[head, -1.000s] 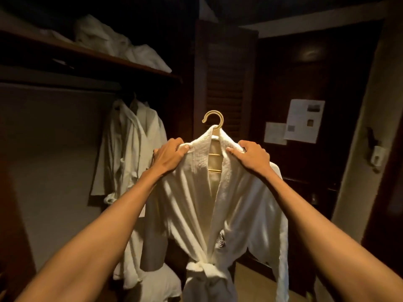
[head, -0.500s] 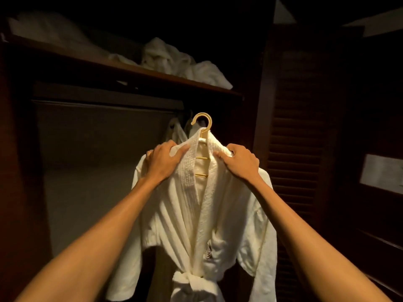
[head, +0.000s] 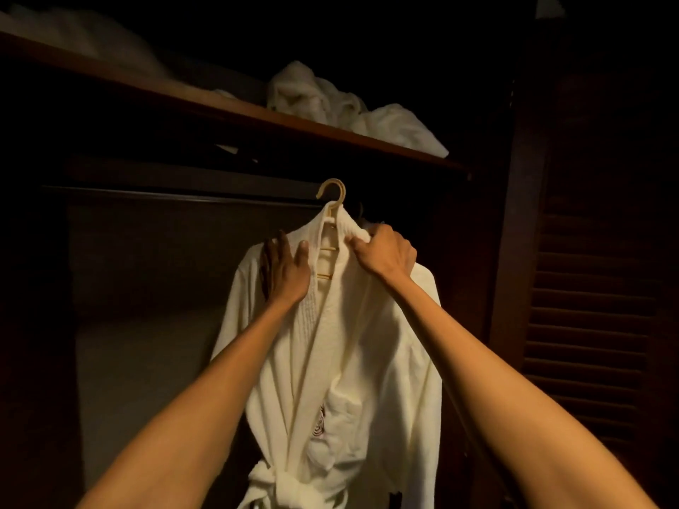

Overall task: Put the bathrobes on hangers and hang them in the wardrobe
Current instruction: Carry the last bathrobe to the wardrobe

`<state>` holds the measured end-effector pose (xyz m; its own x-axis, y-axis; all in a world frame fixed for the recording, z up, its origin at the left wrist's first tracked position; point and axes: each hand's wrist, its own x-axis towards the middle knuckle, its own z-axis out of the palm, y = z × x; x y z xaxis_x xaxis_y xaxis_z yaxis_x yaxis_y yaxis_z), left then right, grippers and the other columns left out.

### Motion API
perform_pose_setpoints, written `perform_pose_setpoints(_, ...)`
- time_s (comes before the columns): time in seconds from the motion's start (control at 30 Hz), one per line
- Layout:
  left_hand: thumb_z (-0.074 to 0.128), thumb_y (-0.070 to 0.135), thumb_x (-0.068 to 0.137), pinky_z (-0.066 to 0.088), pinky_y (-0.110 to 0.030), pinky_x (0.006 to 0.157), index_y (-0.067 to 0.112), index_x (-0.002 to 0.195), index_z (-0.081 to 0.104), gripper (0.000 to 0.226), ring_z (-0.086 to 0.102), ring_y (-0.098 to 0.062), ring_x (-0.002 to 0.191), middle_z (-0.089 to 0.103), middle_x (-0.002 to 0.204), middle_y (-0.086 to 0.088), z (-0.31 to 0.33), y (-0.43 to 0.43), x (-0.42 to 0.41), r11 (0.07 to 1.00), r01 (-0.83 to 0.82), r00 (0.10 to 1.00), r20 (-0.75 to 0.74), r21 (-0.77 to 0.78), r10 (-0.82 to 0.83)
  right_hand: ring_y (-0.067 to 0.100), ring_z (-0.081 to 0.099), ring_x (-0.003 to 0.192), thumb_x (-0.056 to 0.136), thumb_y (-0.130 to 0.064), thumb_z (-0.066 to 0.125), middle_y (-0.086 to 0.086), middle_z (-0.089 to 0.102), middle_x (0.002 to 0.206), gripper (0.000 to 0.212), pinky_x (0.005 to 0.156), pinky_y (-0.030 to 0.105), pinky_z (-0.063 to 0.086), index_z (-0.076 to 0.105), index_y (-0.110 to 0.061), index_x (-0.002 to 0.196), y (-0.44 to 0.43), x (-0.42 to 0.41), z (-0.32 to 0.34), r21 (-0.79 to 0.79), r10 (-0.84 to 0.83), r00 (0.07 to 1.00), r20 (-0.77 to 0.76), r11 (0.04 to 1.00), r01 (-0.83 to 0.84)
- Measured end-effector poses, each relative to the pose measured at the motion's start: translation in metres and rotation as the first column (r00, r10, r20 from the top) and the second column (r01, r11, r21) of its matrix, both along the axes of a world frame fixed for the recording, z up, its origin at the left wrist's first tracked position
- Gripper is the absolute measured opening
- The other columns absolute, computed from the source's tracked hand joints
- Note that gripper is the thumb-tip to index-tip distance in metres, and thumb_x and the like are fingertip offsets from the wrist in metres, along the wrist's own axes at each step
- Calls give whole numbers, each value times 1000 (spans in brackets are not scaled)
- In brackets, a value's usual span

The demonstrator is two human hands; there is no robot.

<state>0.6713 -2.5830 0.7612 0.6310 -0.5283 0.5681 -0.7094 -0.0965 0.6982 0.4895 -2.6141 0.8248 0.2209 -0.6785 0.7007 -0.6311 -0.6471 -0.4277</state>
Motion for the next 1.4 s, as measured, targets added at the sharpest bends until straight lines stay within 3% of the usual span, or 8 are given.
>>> perform_pose_setpoints(0.17, 20, 59, 101, 7, -44, 123, 29, 158, -1, 67, -2, -18, 153, -5, 166, 0, -17, -46, 53, 989, 146, 989, -19, -11, -147, 34, 54, 118, 85, -59, 57, 11, 67, 112, 48, 86, 40, 45, 67, -18, 107, -40, 50, 6, 54, -35, 998, 58, 998, 32)
perform_pose_setpoints(0.4, 24, 50, 105, 21, -44, 119, 38, 157, 4, 56, 11, -24, 152, 1, 166, 1, -12, -101, 90, 973, 232, 972, -30, -10, -232, 31, 60, 109, 88, -51, 58, 12, 66, 114, 45, 85, 35, 45, 66, -15, 112, -82, 99, 14, 35, -101, 991, 84, 995, 98)
perform_pose_setpoints(0.7, 27, 44, 106, 21, -34, 116, 32, 157, 11, 55, 17, -21, 150, 13, 165, 0, -16, -134, 110, 946, 323, 946, -20, -19, -323, 31, 54, 118, 90, -51, 58, 11, 62, 122, 47, 90, 36, 44, 62, -14, 119, -115, 123, 14, 50, -124, 990, 65, 991, 120)
perform_pose_setpoints(0.93, 25, 42, 107, 23, -33, 114, 27, 157, 17, 53, 22, -24, 149, 21, 163, -3, -12, -140, 121, 946, 325, 942, -93, 15, -323, 31, 56, 116, 90, -51, 57, 11, 60, 126, 47, 92, 39, 44, 58, -16, 123, -126, 141, 13, 85, -40, 999, 27, 996, 38)
perform_pose_setpoints(1.07, 33, 32, 107, 18, -20, 112, 17, 155, 25, 51, 23, -20, 148, 26, 160, -2, -27, -139, 125, 955, 297, 947, -130, -3, -295, 34, 37, 136, 94, -43, 55, 13, 31, 154, 54, 105, 41, 37, 44, -17, 140, -126, 141, 12, 214, 148, 983, -108, 969, -122)
perform_pose_setpoints(1.2, 33, 58, 99, 18, -32, 115, 26, 156, 24, 66, 22, -25, 148, 25, 161, 0, -28, -138, 130, 955, 293, 945, -160, 34, -285, 30, 42, 133, 98, -24, 52, 15, 45, 144, 52, 103, 27, 31, 37, -5, 144, -118, 131, 20, 267, 283, 927, -248, 940, -215)
perform_pose_setpoints(1.3, 34, 43, 105, 21, -36, 117, 27, 155, 29, 52, 25, -25, 147, 28, 160, -2, -27, -140, 129, 955, 296, 939, -183, -11, -292, 29, 45, 129, 98, -14, 51, 16, 45, 144, 53, 95, 25, 36, 35, -6, 147, -116, 114, 21, 330, 361, 896, -261, 905, -268)
perform_pose_setpoints(1.4, 39, 41, 104, 23, -34, 117, 22, 151, 36, 52, 29, -26, 146, 33, 158, -6, -28, -131, 120, 945, 312, 922, -209, -104, -327, 31, 48, 127, 100, -25, 49, 16, 45, 144, 53, 103, 34, 43, 35, -5, 146, -116, 99, 10, 413, 396, 880, -261, 870, -269)
